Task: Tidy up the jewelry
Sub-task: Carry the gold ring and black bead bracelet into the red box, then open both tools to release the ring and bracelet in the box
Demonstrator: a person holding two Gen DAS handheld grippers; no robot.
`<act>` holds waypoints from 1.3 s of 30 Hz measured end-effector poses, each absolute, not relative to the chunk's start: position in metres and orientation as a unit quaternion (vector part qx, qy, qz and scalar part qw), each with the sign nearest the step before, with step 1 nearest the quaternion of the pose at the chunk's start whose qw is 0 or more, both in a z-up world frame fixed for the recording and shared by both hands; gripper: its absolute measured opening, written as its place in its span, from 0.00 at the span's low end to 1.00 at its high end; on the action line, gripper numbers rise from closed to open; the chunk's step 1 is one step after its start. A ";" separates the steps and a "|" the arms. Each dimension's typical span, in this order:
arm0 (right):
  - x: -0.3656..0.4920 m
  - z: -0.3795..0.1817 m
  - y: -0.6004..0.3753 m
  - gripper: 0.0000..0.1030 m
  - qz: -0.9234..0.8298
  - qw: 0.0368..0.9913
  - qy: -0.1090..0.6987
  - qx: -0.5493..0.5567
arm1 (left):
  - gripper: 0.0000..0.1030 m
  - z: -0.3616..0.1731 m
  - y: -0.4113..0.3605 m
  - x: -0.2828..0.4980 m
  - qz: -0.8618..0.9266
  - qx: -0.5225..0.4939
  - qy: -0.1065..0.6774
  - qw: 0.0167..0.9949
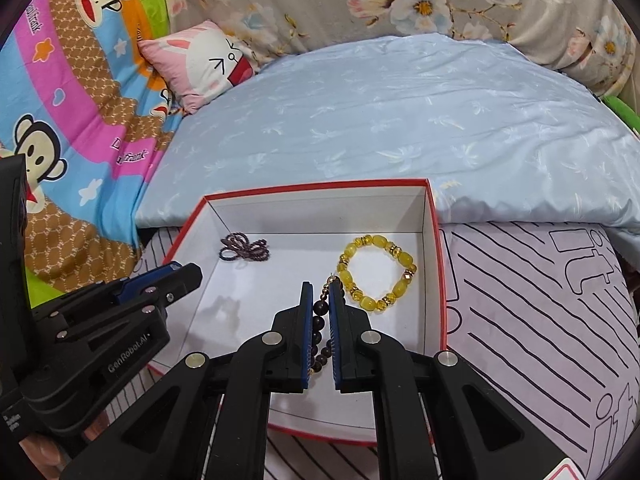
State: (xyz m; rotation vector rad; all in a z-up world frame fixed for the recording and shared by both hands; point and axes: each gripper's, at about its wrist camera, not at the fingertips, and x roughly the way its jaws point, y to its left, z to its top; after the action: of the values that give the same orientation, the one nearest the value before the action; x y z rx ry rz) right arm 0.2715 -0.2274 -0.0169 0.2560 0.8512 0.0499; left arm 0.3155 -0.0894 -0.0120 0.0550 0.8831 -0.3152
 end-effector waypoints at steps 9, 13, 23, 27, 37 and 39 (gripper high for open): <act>0.276 -0.031 -0.226 0.07 0.014 0.900 0.420 0.114 | 0.16 -0.024 -0.091 0.326 -0.141 0.031 0.432 0.890; 0.278 -0.034 -0.228 0.07 0.010 0.900 0.421 0.112 | 0.16 -0.029 -0.092 0.329 -0.137 0.032 0.435 0.889; 0.277 -0.033 -0.227 0.16 -0.011 0.906 0.414 0.089 | 0.17 -0.032 -0.092 0.327 -0.129 0.032 0.436 0.890; 0.269 -0.023 -0.226 0.45 -0.026 0.913 0.399 0.085 | 0.39 -0.030 -0.087 0.325 -0.117 0.025 0.432 0.894; 0.254 -0.008 -0.215 0.48 -0.023 0.919 0.386 0.074 | 0.45 -0.015 -0.084 0.312 -0.112 0.029 0.415 0.902; 0.250 -0.006 -0.214 0.48 -0.023 0.920 0.384 0.073 | 0.45 -0.013 -0.084 0.309 -0.112 0.029 0.414 0.903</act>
State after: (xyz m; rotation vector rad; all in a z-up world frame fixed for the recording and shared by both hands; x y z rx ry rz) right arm 0.2504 -0.2139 -0.0059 0.1503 0.7899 -0.0473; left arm 0.3089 -0.0840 -0.0132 0.0602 0.8559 -0.2319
